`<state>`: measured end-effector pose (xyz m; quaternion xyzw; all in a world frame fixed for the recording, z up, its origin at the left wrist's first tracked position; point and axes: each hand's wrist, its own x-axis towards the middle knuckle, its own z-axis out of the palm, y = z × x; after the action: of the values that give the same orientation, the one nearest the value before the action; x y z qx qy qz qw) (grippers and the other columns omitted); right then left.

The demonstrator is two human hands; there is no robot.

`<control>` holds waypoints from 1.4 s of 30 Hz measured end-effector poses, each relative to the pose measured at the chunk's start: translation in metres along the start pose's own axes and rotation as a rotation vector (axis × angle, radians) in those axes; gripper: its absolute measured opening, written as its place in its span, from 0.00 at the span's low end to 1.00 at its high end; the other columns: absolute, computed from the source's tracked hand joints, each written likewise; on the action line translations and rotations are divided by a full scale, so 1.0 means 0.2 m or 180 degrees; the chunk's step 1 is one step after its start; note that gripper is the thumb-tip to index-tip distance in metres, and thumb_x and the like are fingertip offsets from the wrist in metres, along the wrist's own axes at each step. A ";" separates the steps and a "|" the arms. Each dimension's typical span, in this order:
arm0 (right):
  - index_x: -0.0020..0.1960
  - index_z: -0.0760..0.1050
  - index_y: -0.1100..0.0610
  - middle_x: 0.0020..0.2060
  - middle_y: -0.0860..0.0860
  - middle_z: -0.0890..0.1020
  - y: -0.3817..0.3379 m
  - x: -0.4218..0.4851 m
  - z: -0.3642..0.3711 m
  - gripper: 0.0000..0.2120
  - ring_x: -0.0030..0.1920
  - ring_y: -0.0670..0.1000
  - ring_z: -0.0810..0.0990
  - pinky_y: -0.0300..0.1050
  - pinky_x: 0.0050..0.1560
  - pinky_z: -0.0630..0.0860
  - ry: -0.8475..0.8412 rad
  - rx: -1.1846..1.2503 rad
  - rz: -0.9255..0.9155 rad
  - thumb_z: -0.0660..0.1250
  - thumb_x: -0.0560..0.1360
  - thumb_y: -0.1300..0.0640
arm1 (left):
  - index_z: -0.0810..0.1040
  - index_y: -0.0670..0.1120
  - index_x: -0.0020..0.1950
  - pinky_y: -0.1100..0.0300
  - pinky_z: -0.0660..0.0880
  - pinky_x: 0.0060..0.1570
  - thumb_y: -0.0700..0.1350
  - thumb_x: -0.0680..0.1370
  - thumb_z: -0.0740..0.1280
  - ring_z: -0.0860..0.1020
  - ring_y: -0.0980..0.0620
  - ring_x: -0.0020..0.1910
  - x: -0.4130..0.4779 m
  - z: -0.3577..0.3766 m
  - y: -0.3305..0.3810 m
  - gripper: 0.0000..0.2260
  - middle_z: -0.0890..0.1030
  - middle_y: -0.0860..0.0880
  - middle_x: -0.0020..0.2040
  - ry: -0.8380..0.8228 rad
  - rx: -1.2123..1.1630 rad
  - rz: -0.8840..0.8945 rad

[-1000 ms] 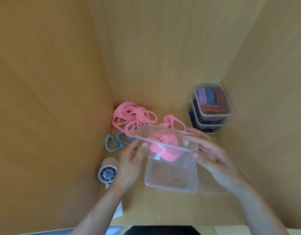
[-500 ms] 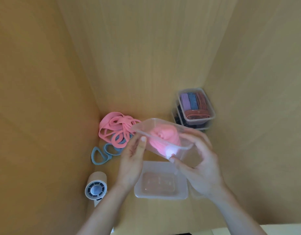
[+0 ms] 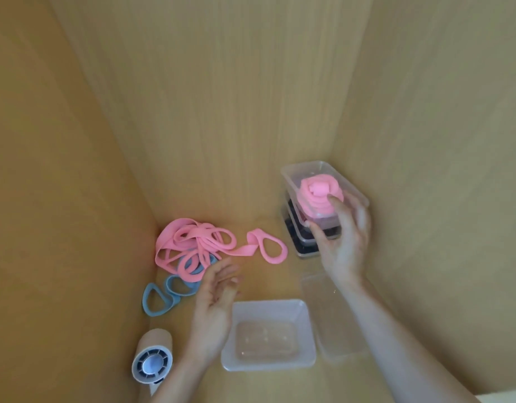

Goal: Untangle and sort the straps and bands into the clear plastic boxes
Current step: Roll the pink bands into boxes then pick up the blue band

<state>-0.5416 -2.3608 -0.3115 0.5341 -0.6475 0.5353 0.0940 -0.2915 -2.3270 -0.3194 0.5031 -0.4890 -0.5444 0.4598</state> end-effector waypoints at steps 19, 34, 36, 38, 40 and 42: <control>0.74 0.69 0.47 0.75 0.49 0.69 0.00 0.05 0.00 0.28 0.66 0.62 0.71 0.60 0.61 0.70 -0.0455 -0.1770 0.0343 0.69 0.75 0.49 | 0.77 0.42 0.59 0.47 0.75 0.55 0.39 0.70 0.64 0.82 0.46 0.47 -0.07 -0.03 -0.04 0.18 0.84 0.45 0.48 -0.0272 0.0129 0.0191; 0.80 0.60 0.49 0.80 0.49 0.58 -0.03 0.12 -0.05 0.36 0.73 0.58 0.68 0.57 0.70 0.66 -0.0850 -0.1214 0.0566 0.70 0.76 0.48 | 0.77 0.43 0.59 0.53 0.74 0.53 0.37 0.68 0.63 0.81 0.47 0.47 -0.06 -0.06 -0.06 0.19 0.83 0.45 0.47 -0.0240 0.0101 0.0027; 0.80 0.58 0.49 0.81 0.49 0.57 -0.06 0.12 -0.10 0.37 0.75 0.56 0.65 0.56 0.73 0.66 -0.0834 -0.1002 0.0587 0.71 0.75 0.49 | 0.78 0.44 0.58 0.53 0.74 0.53 0.37 0.69 0.63 0.81 0.46 0.48 -0.06 -0.06 -0.07 0.18 0.84 0.45 0.47 -0.0228 0.0103 -0.0011; 0.80 0.58 0.50 0.80 0.50 0.58 -0.10 0.10 -0.14 0.37 0.77 0.55 0.63 0.55 0.74 0.64 -0.0744 -0.0848 0.0693 0.71 0.75 0.51 | 0.78 0.45 0.58 0.52 0.74 0.53 0.38 0.69 0.63 0.81 0.47 0.48 -0.06 -0.07 -0.08 0.17 0.84 0.45 0.47 -0.0195 0.0099 -0.0044; 0.78 0.61 0.54 0.78 0.52 0.62 -0.15 0.04 -0.18 0.35 0.76 0.55 0.63 0.51 0.74 0.63 -0.0534 -0.0728 0.0709 0.71 0.75 0.55 | 0.79 0.46 0.57 0.51 0.74 0.54 0.38 0.69 0.63 0.81 0.46 0.49 -0.07 -0.08 -0.10 0.17 0.84 0.45 0.47 -0.0184 0.0136 -0.0060; 0.74 0.67 0.58 0.73 0.54 0.68 -0.20 -0.04 -0.21 0.30 0.73 0.55 0.67 0.42 0.73 0.61 -0.0290 -0.0476 0.0603 0.71 0.74 0.61 | 0.79 0.47 0.57 0.49 0.75 0.55 0.37 0.70 0.63 0.81 0.46 0.48 -0.08 -0.09 -0.11 0.17 0.84 0.46 0.47 -0.0159 0.0188 -0.0029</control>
<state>-0.5261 -2.3173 -0.2757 0.4859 -0.7367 0.4673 0.0531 -0.2721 -2.3105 -0.3399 0.5050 -0.5138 -0.5442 0.4298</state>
